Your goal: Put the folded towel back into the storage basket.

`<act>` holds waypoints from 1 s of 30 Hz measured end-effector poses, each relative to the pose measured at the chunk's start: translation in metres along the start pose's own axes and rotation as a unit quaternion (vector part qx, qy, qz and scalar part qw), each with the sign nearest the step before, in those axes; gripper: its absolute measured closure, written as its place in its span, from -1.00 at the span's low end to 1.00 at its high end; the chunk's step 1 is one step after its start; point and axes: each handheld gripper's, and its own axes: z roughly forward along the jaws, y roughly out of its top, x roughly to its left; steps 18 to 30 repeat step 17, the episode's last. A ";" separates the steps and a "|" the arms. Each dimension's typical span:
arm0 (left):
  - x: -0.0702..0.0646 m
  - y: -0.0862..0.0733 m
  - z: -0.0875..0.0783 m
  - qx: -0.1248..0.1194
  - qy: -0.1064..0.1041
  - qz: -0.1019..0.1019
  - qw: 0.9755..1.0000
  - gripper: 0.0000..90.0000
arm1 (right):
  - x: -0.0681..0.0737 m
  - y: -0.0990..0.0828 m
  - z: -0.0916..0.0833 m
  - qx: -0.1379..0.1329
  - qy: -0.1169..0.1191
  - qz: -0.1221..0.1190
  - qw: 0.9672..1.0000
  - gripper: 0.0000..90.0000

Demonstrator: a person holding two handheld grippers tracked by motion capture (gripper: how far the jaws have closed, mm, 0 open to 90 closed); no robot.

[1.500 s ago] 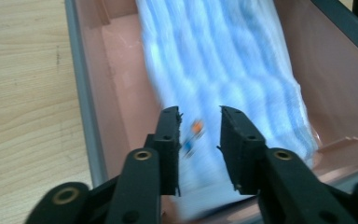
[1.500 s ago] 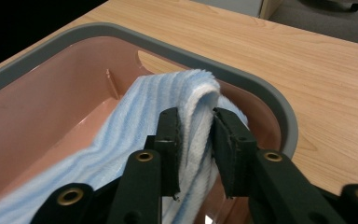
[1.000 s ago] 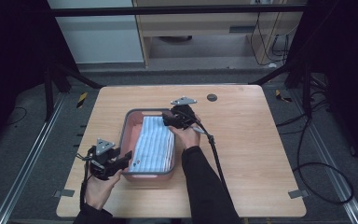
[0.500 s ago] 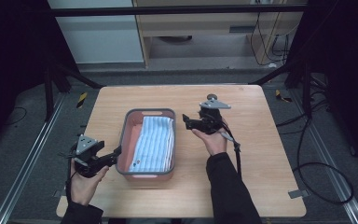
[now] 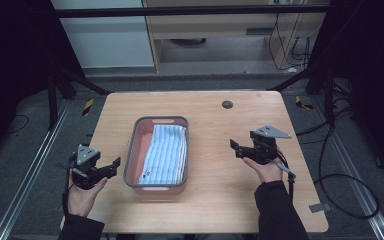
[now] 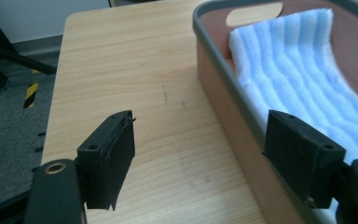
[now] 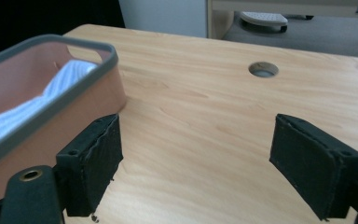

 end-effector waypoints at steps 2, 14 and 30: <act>0.005 -0.004 0.001 0.002 0.007 0.002 1.000 -0.47 | -0.004 -0.008 -0.006 0.002 -0.001 -0.002 1.000 -0.65; 0.029 -0.021 0.003 0.016 0.031 0.000 0.999 -0.42 | -0.025 -0.055 -0.027 0.031 -0.022 -0.007 0.999 -0.67; 0.031 -0.025 0.005 0.022 0.031 -0.004 0.999 -0.41 | -0.030 -0.060 -0.030 0.034 -0.036 -0.006 0.999 -0.66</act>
